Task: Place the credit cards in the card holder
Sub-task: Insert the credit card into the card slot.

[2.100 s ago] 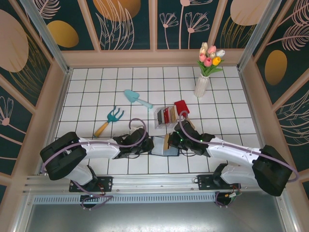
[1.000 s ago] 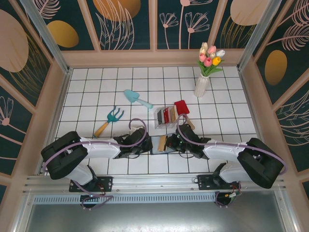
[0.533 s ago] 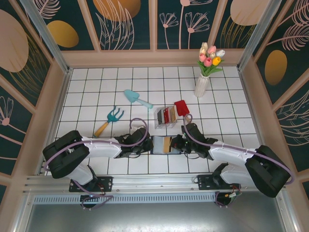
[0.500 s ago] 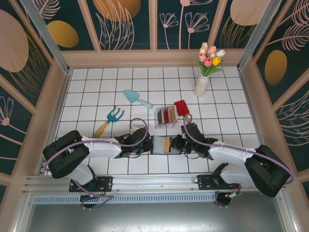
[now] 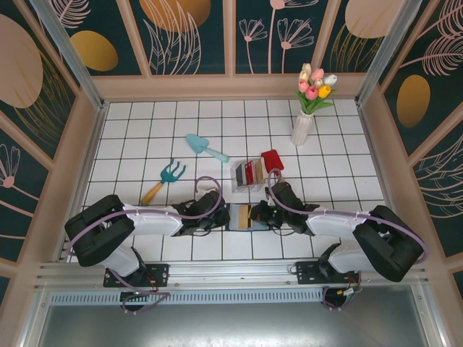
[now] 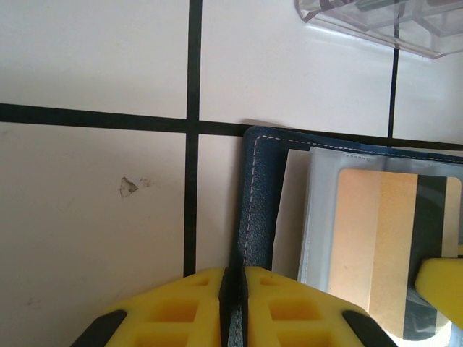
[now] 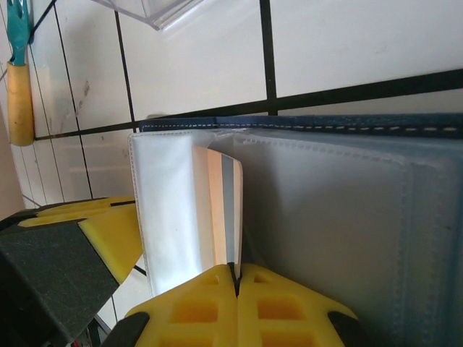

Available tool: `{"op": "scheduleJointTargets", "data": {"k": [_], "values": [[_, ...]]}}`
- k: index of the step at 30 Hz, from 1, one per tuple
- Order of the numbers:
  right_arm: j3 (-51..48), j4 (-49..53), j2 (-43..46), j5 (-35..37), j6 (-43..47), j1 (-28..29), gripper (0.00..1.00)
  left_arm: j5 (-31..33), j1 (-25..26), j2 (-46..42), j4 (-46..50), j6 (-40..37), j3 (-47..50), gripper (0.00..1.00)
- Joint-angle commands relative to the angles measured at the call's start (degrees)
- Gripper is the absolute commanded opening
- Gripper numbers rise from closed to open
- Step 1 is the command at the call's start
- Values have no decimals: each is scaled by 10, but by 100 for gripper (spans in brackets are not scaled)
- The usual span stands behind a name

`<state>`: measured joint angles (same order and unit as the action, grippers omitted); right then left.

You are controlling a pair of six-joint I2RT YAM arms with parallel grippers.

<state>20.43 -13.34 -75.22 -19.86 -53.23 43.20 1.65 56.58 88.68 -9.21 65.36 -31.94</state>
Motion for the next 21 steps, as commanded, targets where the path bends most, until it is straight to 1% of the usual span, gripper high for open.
{"op": "scheduleJointTargets", "data": {"k": [1, 5, 10, 13, 15, 18, 21], "values": [[3, 16, -21, -31, 23, 4, 0, -21, 4, 39, 22, -4, 3, 16], [12, -3, -41, -35, 16, 8, 0, -20, 5, 39, 21, -3, 4, 16], [38, -12, -73, -19, 2, 30, 0, -17, 5, 36, 22, 0, 7, 15], [54, 28, -69, 3, 9, 33, 5, -15, 4, 34, 25, -1, 9, 15], [60, 66, -48, 28, 13, 33, 9, -14, 5, 32, 26, -1, 10, 15], [65, 124, -9, 62, 24, 30, 22, -12, 4, 29, 27, -1, 13, 15], [70, 154, 9, 68, 34, 26, 28, -12, 4, 31, 25, -1, 13, 15]]}}
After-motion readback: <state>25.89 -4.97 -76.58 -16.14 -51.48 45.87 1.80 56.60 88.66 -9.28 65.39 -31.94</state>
